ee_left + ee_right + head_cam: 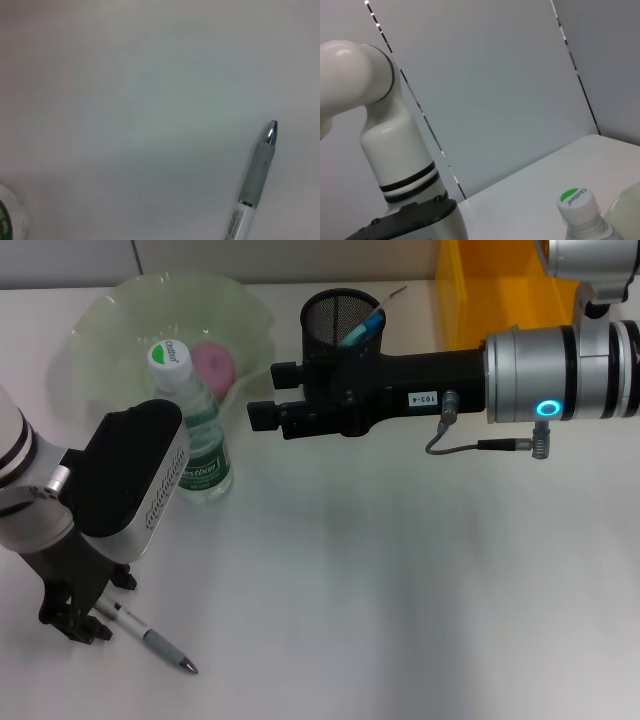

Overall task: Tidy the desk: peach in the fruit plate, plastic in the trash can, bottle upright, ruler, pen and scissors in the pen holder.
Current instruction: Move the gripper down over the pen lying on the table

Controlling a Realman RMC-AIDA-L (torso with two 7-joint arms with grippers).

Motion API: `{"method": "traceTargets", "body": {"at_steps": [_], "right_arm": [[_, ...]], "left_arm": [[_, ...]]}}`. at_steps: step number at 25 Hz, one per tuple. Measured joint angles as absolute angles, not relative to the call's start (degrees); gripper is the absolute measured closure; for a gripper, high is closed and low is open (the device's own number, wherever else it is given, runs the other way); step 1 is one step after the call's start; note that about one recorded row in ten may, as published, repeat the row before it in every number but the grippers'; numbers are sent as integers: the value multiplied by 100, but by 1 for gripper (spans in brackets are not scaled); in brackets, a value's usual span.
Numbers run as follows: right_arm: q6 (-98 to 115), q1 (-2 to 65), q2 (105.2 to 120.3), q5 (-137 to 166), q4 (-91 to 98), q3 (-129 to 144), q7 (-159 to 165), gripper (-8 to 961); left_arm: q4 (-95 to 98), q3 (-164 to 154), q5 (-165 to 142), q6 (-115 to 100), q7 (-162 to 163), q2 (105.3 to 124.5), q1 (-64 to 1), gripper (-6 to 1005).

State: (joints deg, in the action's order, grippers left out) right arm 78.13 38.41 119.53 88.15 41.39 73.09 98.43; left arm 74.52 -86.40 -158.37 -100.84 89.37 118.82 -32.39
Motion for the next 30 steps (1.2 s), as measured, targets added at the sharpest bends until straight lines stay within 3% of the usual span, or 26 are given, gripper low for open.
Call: {"method": "traceTargets", "body": {"at_steps": [17, 22, 30], "right_arm": [[7804, 3840, 11953, 8806, 4110, 7313, 9849, 167], [7804, 3840, 11953, 8806, 4104, 7317, 9849, 166], [7808, 3840, 11953, 8806, 4097, 7327, 9851, 166]], "left_arm": [[7419, -8675, -15858, -10145, 8991, 11883, -3275, 482], [7409, -8713, -15888, -10106, 8999, 11882, -3276, 581], [7330, -8789, -15900, -10058, 9020, 11882, -3267, 577]]}}
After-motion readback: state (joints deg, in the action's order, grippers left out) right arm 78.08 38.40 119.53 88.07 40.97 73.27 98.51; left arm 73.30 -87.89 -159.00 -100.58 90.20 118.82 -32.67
